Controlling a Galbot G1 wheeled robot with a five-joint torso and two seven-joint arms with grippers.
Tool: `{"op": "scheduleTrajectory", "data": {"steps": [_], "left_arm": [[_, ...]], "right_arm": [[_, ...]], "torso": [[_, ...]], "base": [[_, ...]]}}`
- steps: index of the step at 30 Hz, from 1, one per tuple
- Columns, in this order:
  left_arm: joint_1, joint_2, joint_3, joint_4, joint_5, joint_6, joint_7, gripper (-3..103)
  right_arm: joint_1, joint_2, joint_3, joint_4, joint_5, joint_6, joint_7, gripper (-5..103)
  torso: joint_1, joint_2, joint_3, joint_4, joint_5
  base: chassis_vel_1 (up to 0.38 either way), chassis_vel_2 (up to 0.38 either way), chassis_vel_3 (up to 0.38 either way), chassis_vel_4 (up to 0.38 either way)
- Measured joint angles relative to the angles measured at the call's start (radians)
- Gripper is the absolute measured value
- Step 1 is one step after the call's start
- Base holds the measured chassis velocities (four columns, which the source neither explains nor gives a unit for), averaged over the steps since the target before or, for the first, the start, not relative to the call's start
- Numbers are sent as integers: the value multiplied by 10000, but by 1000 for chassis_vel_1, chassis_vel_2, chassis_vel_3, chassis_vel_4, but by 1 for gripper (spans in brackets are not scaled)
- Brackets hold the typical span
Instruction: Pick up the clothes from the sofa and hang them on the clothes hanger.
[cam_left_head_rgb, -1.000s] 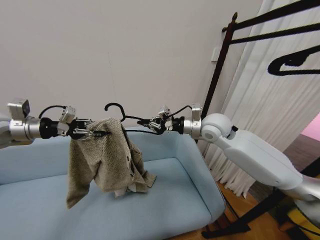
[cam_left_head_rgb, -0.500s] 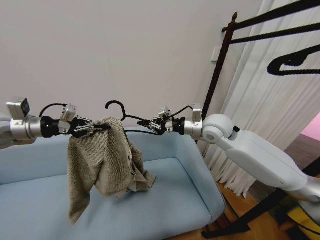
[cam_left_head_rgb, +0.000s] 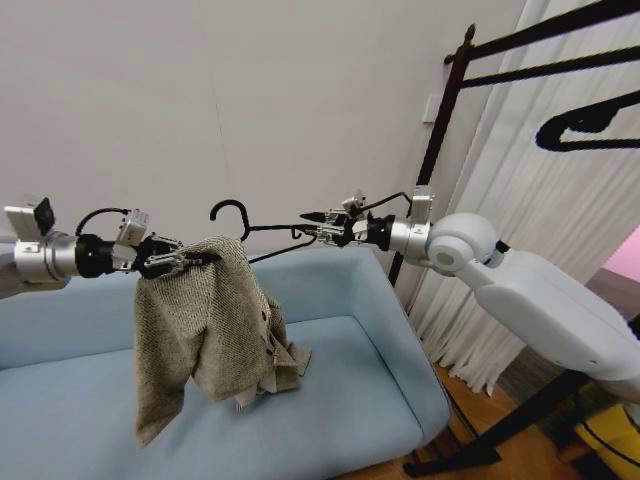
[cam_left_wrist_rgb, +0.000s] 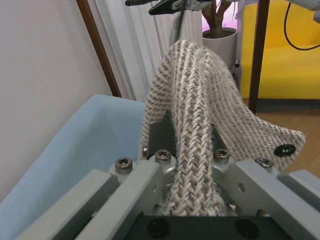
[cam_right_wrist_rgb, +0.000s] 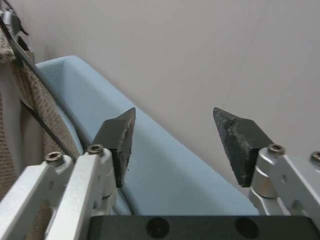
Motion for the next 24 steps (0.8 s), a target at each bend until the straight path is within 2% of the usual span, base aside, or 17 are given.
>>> {"op": "scheduleTrajectory", "data": {"steps": [1, 3, 7, 9, 12, 13, 14, 16, 17, 19, 20, 21, 23, 24], "left_arm": [[-23, -86, 0, 21, 14, -12, 24, 5], [-38, -130, 0, 31, 24, -16, 34, 5], [-115, -279, -13, 104, 29, -65, 49, 5], [-150, -323, -42, 150, 20, -90, 45, 5], [-244, -424, -116, 241, -92, -140, -3, 5], [-279, -468, -146, 283, -155, -177, -37, 5], [-279, -468, -146, 283, -155, -177, -37, 5], [-357, -554, -202, 332, -260, -222, -143, 5], [-410, -615, -244, 352, -356, -264, -230, 5], [-505, -712, -322, 369, -556, -400, -359, 5], [-505, -712, -322, 369, -556, -400, -359, 5], [-526, -720, -333, 374, -597, -430, -387, 5], [-626, -737, -362, 407, -863, -629, -529, 5], [-634, -727, -362, 417, -968, -705, -600, 5]], "right_arm": [[-133, -187, 99, -69, 92, -7, -4, 58], [-232, -300, 138, -98, 139, -10, -6, 58], [-1046, -700, 331, -48, 212, -22, -13, 80], [-1316, -734, 380, -65, 197, -22, -7, 80], [-2213, -560, 718, -111, 153, -65, 339, 96], [-2500, -409, 824, -79, 155, -137, 654, 99], [-2500, -409, 824, -79, 155, -137, 654, 99], [-2919, -105, 913, 90, 177, -285, 1321, 100], [-3217, 144, 939, 278, 217, -373, 1942, 100], [-3745, 767, 900, 837, 407, -822, 3666, 100], [-3745, 767, 900, 837, 407, -822, 3666, 100], [-3833, 900, 844, 942, 487, -886, 4038, 100], [-4253, 1526, 471, 1366, 803, -1080, 5387, 100], [-4418, 1766, 334, 1450, 815, -1115, 5629, 100]], "torso": [[0, 0, 0, 0, -1], [0, 0, 1, 0, -1], [0, 0, 0, -1, 0], [0, 1, 0, -2, 0], [1, 0, 0, -1, 0], [0, 0, 0, -2, 0], [0, 0, 0, -2, 0], [1, 0, 1, -1, 0], [1, 0, 1, 0, -1], [1, 0, 1, 2, -2], [1, 0, 1, 2, -2], [1, 1, 1, 2, -4], [0, 0, 0, 3, -4], [0, 1, 0, 3, -3]], "base": [[0, 0, 0, 0], [0, 0, 0, 0], [0, 0, 0, 0], [0, 0, 0, 0], [0, 0, 0, 0], [0, 0, 0, 0], [0, 0, 0, 0], [0, 0, 0, 0], [0, 0, 0, 0], [0, 0, 0, 0], [0, 0, 0, 0], [0, 0, 0, 0], [0, 0, 0, 0], [0, 0, 0, 0]]}}
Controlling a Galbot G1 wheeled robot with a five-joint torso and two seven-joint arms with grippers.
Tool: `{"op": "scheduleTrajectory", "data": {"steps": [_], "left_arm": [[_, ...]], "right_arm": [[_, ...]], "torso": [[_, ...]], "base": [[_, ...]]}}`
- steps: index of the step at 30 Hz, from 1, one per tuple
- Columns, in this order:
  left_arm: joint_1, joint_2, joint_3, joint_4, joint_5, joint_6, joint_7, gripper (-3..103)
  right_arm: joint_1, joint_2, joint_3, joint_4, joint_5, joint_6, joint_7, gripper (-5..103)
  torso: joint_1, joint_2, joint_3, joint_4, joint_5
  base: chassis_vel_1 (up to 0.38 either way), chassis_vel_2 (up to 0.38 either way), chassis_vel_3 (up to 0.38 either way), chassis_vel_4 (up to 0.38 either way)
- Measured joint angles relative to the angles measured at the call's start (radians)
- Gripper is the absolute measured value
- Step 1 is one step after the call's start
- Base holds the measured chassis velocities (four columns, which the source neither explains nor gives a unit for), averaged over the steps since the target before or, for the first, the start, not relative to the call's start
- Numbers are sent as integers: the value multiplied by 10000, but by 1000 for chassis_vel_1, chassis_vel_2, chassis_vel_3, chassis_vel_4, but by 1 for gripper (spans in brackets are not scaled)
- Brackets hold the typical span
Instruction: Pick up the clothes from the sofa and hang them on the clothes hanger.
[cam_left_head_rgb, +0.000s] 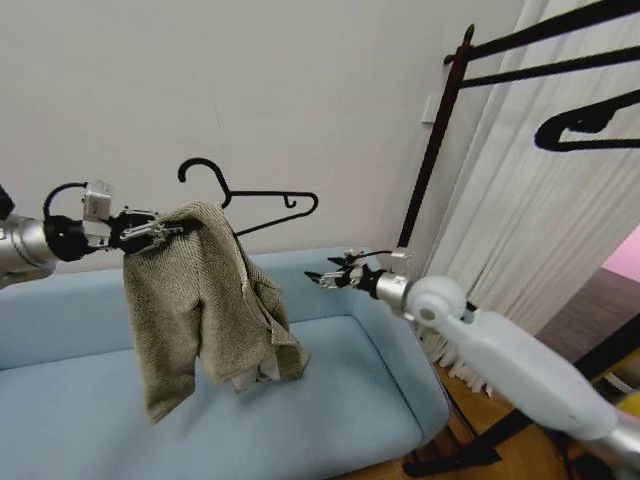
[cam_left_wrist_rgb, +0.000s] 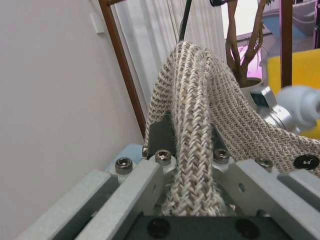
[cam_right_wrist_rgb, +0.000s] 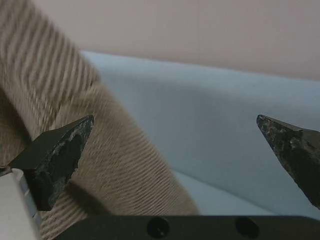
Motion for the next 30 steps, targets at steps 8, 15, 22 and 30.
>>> {"op": "scheduleTrajectory", "data": {"steps": [8, 15, 22, 30], "left_arm": [[58, 119, 27, 85, -123, -122, -76, 5], [119, 108, 117, 111, -109, -115, -82, 5], [141, 10, 152, 128, -68, -81, -173, 5], [127, -41, 151, 104, -58, -64, -153, 5]], "right_arm": [[-531, 821, -268, 179, -4, -112, 655, 100], [-331, 886, -4, 500, 392, -172, 1114, 100], [-18, 652, -165, 1176, 808, -227, 1465, 100], [674, 1030, -807, 1147, 877, -205, 1842, 100]], "torso": [[0, -1, 0, -3, 0], [1, 0, 0, -3, 0], [0, 0, 0, -5, 2], [1, 0, 0, 0, 1]], "base": [[0, 0, 0, 0], [0, 0, 0, 0], [0, 0, 0, 0], [0, 0, 0, 0]]}}
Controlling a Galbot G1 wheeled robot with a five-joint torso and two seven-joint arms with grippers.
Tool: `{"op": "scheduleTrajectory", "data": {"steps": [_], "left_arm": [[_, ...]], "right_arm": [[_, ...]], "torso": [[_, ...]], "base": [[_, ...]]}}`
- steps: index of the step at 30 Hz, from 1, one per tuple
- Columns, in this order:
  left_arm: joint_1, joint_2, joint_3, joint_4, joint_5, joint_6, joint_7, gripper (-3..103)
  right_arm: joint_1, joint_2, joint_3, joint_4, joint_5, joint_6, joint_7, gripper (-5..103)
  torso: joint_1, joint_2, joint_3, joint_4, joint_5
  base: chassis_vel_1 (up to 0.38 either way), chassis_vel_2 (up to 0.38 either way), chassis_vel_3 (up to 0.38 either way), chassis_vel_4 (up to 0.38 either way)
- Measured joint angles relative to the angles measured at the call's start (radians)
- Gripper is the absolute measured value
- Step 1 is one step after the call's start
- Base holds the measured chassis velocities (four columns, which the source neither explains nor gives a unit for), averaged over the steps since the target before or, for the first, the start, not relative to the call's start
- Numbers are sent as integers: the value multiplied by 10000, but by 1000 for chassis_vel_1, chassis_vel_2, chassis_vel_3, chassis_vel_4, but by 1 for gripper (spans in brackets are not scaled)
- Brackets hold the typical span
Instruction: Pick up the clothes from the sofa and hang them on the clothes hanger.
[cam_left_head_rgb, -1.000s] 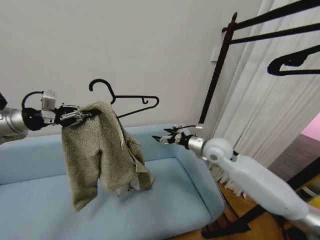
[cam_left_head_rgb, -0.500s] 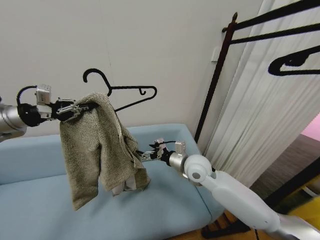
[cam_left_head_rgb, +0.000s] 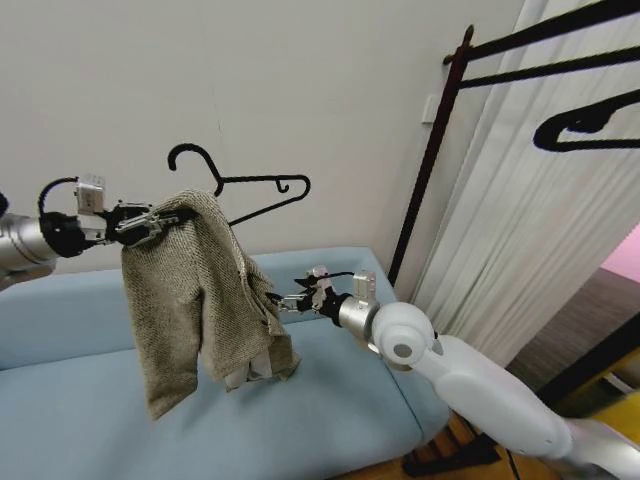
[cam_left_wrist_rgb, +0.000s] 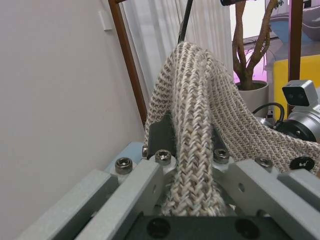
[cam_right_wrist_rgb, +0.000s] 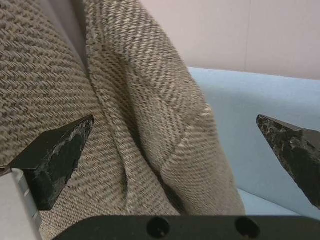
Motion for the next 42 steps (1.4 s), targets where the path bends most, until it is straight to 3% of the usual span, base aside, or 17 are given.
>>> {"op": "scheduleTrajectory", "data": {"steps": [5, 14, 21, 25, 28, 31, 32, 34, 37, 42], "left_arm": [[-1, -23, -1, -66, 5, 3, 12, 5], [-35, 31, -63, -32, -47, 7, 2, 5], [-55, 50, -78, 42, -109, 8, -24, 5], [-53, 51, -78, 32, -132, 7, -29, 5], [-46, 32, -78, 21, -148, 8, -26, 5], [-45, 25, -78, 29, -153, 7, -14, 5], [-43, 12, -78, 35, -154, 8, 13, 5], [-40, 0, -78, 36, -155, 8, 28, 5], [-37, -29, -78, 26, -156, 8, 48, 5], [-37, -62, -77, -1, -160, 7, 48, 5]], "right_arm": [[121, 263, -497, -304, -416, 12, 213, 100], [-821, 178, -1159, -684, -2010, 205, 348, 100], [-1472, -8, -1090, -697, -2420, 223, 345, 103], [-1587, 100, -1072, -774, -2532, 373, 334, 99], [-1442, 287, -994, -932, -2528, 529, 331, 84], [-1338, 356, -948, -996, -2519, 586, 314, 78], [-1273, 406, -906, -1051, -2509, 638, 291, 67], [-1249, 430, -866, -1086, -2486, 668, 273, 67], [-1242, 434, -781, -1182, -2453, 757, 210, 51], [-1318, 396, -595, -1255, -2449, 848, 204, 35]], "torso": [[0, 0, 0, 0, 0], [0, 0, 0, -2, 1], [0, 0, 0, -4, 2], [-1, 1, 0, -3, 2], [0, 0, 0, -1, 1], [0, 0, 0, -1, 1], [0, 0, 0, -1, 2], [0, 0, 0, -1, 1], [0, 0, 0, -1, 1], [0, 0, 0, -4, 1]], "base": [[0, 0, 0, 0], [0, 0, 0, 0], [0, 0, 0, 0], [0, 0, 0, 0], [0, 0, 0, 0], [0, 0, 0, 0], [0, 0, 0, 0], [0, 0, 0, 0], [0, 0, 0, 0], [0, 0, 0, 0]]}}
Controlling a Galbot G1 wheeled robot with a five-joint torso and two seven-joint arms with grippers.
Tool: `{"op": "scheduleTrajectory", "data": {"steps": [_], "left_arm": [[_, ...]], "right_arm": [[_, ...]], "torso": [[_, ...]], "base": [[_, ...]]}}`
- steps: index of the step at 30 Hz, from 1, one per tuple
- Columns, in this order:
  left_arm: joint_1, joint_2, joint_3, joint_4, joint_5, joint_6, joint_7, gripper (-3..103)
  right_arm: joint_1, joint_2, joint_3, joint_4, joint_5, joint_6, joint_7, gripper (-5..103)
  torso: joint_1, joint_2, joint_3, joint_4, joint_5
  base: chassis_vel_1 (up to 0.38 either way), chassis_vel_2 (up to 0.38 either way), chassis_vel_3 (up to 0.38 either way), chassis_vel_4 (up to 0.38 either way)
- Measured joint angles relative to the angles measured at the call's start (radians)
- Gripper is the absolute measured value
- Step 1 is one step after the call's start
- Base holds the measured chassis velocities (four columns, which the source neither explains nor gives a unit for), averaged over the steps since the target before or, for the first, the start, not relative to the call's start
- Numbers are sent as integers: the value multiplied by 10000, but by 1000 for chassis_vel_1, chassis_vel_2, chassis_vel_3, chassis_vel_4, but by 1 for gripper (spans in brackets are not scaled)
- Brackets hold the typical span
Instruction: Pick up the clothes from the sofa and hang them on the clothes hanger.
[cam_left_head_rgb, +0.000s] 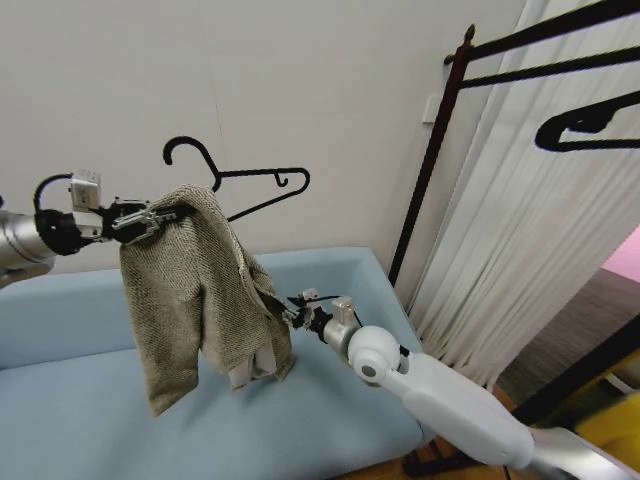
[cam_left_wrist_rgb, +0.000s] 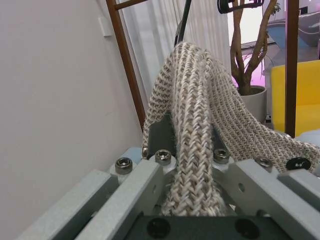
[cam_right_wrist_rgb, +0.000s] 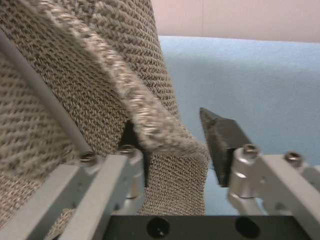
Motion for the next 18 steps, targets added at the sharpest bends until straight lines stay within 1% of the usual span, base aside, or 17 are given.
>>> {"op": "scheduleTrajectory", "data": {"steps": [1, 2, 3, 4, 6, 7, 9, 11, 15, 18], "left_arm": [[0, -6, 0, -1, -1, 0, 6, 5], [0, -6, 0, -1, -1, 0, 6, 5], [0, -12, 1, -2, -1, 0, 12, 5], [0, -17, 1, -3, -1, 0, 16, 5], [1, -50, 2, -8, -1, 0, 44, 5], [1, -50, 2, -8, -1, 0, 44, 5], [4, -89, 6, -23, 1, 0, 54, 5], [9, -166, 27, -71, 25, 0, 61, 5], [16, -212, 52, -96, 58, 1, 63, 5], [15, -263, 58, -122, 97, 33, 24, 5]], "right_arm": [[0, 3, 80, -12, 5, 14, 9, 29], [0, 3, 80, -12, 5, 14, 9, 29], [4, 7, 157, -27, 12, 31, 18, 24], [13, 8, 221, -44, 16, 41, 24, 24], [129, 6, 571, -119, 115, 68, 58, 13], [129, 6, 571, -119, 115, 68, 58, 13], [241, -23, 830, -159, 247, 73, 82, 3], [378, -101, 1242, -141, 489, 74, 93, 1], [451, -223, 1618, -60, 707, 66, 105, 0], [685, -389, 2108, -83, 807, 24, 112, 0]], "torso": [[0, 0, 0, 0, 0], [0, 0, 0, 0, 0], [0, 0, 0, 1, 0], [0, 0, 0, 1, 0], [0, 0, 0, 2, 0], [0, 0, 0, 2, 0], [0, 0, 0, 2, 1], [0, 0, 0, 2, 0], [0, 0, 0, 1, 1], [0, -1, 0, 1, 1]], "base": [[0, 0, 0, 0], [0, 0, 0, 0], [0, 0, 0, 0], [0, 0, 0, 0], [0, 0, 0, 0], [0, 0, 0, 0], [0, 0, 0, 0], [0, 0, 0, 0], [0, 0, 0, 0], [0, 0, 0, 0]]}}
